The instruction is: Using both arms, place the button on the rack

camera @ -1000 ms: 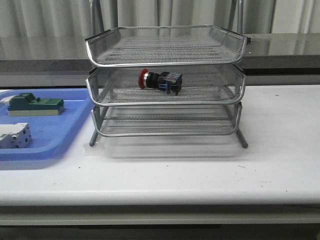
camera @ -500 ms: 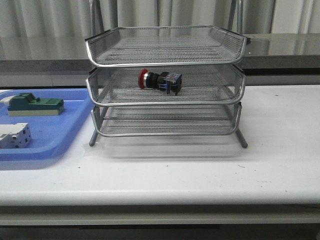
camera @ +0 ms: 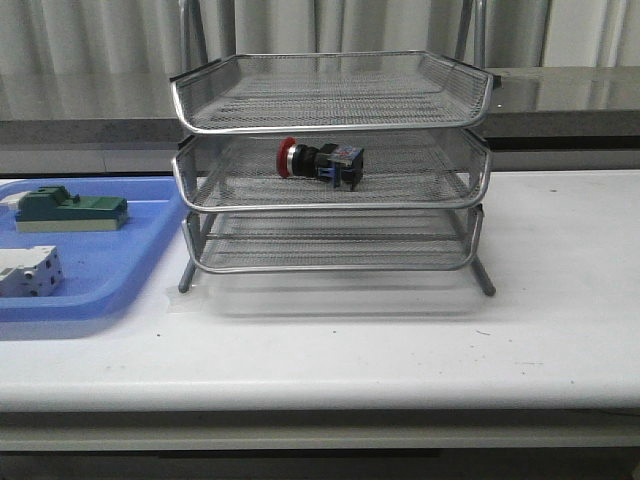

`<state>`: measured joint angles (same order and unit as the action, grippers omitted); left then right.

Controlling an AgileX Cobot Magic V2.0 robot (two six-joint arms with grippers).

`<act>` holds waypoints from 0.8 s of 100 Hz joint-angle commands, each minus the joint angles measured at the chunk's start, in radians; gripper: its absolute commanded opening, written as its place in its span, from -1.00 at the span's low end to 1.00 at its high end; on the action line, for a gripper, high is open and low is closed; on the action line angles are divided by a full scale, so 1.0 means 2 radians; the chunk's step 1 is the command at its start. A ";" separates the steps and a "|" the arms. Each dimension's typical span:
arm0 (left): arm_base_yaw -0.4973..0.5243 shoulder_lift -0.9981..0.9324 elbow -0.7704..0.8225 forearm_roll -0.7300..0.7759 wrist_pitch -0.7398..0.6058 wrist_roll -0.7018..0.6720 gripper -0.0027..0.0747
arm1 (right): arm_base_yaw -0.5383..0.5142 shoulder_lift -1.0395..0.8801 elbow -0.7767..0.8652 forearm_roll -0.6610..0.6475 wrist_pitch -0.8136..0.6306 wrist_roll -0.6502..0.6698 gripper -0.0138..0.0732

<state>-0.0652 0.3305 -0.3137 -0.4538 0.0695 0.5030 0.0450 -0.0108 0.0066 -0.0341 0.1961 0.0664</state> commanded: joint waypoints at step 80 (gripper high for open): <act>0.002 0.004 -0.014 -0.006 -0.038 -0.006 -0.98 | -0.003 -0.002 0.003 -0.005 -0.077 0.003 -0.82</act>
<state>-0.0652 0.3305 -0.3137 -0.4538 0.0695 0.5030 0.0450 -0.0108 0.0269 -0.0341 0.1298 0.0704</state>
